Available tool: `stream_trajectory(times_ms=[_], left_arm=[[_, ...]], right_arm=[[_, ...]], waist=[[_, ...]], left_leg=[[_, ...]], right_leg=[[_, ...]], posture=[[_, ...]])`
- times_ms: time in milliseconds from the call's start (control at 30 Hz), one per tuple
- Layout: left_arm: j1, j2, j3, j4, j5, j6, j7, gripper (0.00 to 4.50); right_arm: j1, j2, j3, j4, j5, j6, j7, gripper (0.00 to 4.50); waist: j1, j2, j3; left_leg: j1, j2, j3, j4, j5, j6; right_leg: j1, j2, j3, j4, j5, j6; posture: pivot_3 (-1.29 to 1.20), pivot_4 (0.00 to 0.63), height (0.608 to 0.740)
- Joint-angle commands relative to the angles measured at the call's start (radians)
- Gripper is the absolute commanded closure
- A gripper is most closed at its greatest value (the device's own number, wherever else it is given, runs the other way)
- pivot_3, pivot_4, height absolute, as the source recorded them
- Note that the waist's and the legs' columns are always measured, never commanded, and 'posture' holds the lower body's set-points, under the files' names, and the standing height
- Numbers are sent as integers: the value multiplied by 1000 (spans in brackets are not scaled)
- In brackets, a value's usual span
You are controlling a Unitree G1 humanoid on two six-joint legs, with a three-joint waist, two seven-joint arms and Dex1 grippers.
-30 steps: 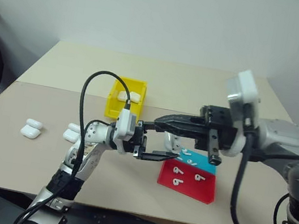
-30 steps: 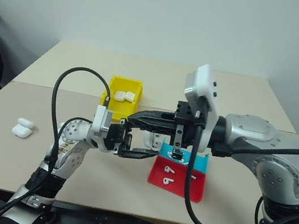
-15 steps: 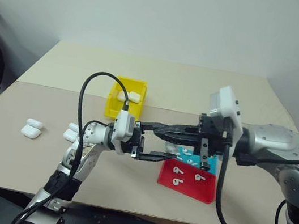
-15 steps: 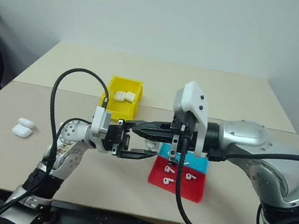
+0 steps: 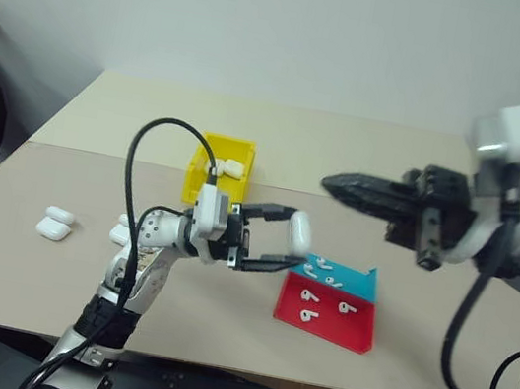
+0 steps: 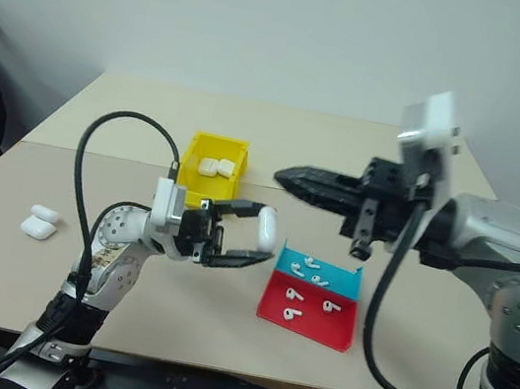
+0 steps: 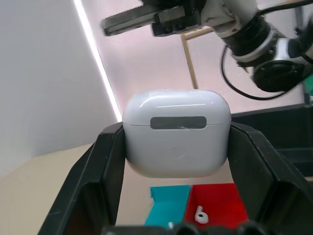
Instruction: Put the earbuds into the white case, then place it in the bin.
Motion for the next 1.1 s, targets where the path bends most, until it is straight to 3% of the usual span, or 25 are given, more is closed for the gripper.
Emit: stream_trajectory(times_ms=[33,133,233,467,700,867,967,1100], left_arm=[[-66,-29,40,-59,178,72,307,1712],[-156,-77,22,-1,420,183,615,1712],[-253,-55,-21,91,575,312,728,1712],[-471,-115,53,438,635,458,981,1712],[-527,-126,74,648,610,525,1007,1712],[-526,-138,47,677,615,481,988,167],[-504,-145,51,621,606,392,995,63],[-436,-163,153,471,432,329,874,63]], right_arm=[[71,11,-66,-40,14,-15,-95,4456],[142,50,-80,-62,79,5,-211,4456],[193,83,-65,-108,111,-5,-274,4456],[237,86,1,-129,102,7,-350,4456],[244,50,25,-118,82,24,-407,4456],[260,43,28,-134,91,26,-431,4500],[258,34,35,-135,84,30,-433,4500],[264,11,33,-133,81,34,-420,4500]], waist=[[2,0,0],[13,0,0],[14,0,0],[11,-1,0],[10,-1,1],[17,-1,1],[19,-1,1],[19,-1,0]], left_leg=[[0,0,0,0,0,0],[1,-1,-1,2,0,0],[1,-2,-1,2,0,0],[0,-2,-1,2,0,0],[-1,-2,-1,-1,0,0],[-3,-3,-1,-1,0,0],[-3,-3,-1,-1,0,0],[-3,-3,-1,-1,0,0]], right_leg=[[0,0,0,0,0,0],[2,0,0,0,1,2],[2,-1,1,0,2,3],[1,0,0,-1,2,3],[0,0,0,-2,2,3],[-1,-1,0,-3,2,3],[-1,-1,0,-3,2,3],[-1,-1,0,-3,2,3]], posture=[[0,150,740],[0,150,740],[0,150,740],[0,150,740],[0,150,740],[0,150,740],[0,150,740],[0,150,740]])
